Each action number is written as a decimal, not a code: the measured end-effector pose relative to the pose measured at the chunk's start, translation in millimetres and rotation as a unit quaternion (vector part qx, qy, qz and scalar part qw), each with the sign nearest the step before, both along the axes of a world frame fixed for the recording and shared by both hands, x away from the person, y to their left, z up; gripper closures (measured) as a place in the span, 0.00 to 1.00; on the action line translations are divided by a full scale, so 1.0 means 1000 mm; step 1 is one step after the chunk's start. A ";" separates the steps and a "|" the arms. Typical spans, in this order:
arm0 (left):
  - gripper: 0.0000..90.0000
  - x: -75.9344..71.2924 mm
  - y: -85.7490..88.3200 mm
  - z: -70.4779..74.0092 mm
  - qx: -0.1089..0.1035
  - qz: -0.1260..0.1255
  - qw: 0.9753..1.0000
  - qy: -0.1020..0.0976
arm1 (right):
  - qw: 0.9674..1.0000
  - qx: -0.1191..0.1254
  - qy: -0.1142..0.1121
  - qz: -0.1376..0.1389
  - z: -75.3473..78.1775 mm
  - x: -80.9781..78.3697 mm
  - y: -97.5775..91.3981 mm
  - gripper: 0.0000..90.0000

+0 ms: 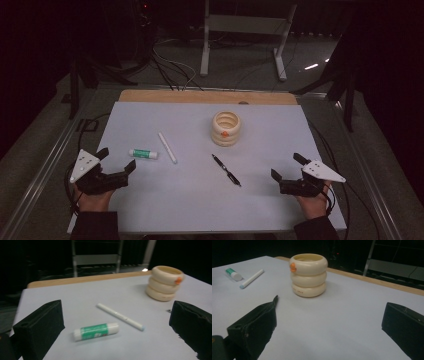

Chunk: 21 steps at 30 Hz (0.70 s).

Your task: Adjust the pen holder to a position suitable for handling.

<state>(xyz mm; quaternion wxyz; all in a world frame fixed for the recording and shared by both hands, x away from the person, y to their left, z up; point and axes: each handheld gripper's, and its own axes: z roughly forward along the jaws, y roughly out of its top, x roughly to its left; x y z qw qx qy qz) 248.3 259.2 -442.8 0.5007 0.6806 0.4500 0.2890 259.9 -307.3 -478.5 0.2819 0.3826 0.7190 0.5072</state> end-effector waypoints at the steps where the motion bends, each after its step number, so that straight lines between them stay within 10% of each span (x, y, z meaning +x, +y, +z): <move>1: 0.00 0.004 -0.003 0.001 0.010 -0.005 1.000 0.002 | 1.000 0.000 0.000 0.001 0.000 0.000 0.001 0.00; 9: 0.00 0.037 -0.029 0.019 0.005 -0.035 0.999 -0.021 | 1.000 0.005 0.000 -0.002 0.001 0.000 -0.001 0.00; 21: 0.00 0.087 -0.077 0.033 -0.020 -0.083 0.996 0.000 | 1.000 0.015 0.002 -0.011 0.001 0.000 -0.003 0.00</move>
